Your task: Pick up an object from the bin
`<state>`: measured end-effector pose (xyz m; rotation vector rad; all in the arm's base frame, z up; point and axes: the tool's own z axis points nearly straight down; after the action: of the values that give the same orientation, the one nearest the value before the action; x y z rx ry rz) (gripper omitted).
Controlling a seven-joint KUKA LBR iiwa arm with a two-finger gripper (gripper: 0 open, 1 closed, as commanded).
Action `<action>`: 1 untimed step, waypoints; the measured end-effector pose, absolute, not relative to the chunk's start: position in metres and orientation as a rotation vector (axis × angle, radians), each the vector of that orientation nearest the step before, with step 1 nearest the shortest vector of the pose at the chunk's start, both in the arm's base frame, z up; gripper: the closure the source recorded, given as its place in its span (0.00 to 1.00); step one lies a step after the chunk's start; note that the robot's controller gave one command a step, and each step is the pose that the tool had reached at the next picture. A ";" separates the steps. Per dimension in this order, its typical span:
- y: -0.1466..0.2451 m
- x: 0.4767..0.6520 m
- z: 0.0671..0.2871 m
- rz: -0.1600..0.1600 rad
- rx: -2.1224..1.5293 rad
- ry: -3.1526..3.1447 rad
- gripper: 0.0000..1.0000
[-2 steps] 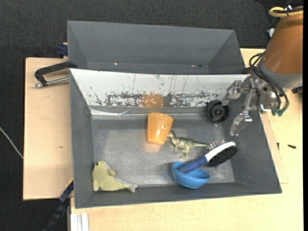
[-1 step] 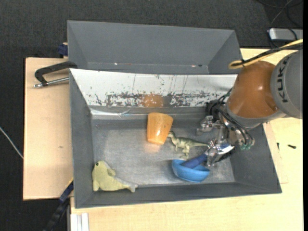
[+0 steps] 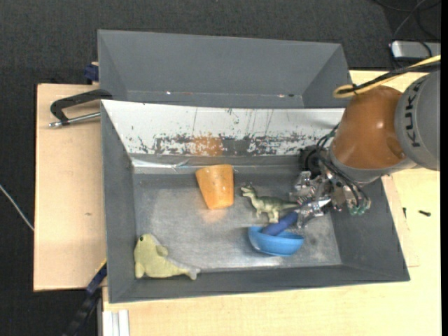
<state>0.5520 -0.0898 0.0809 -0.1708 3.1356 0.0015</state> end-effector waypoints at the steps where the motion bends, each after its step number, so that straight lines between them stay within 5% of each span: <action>1: -0.102 0.549 0.192 -0.004 -0.155 3.127 1.00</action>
Offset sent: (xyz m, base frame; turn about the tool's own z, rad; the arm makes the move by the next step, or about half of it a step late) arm -0.0057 -0.0120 0.1063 0.0080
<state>0.5486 -0.1019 0.1920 -0.1551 3.1266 -0.0037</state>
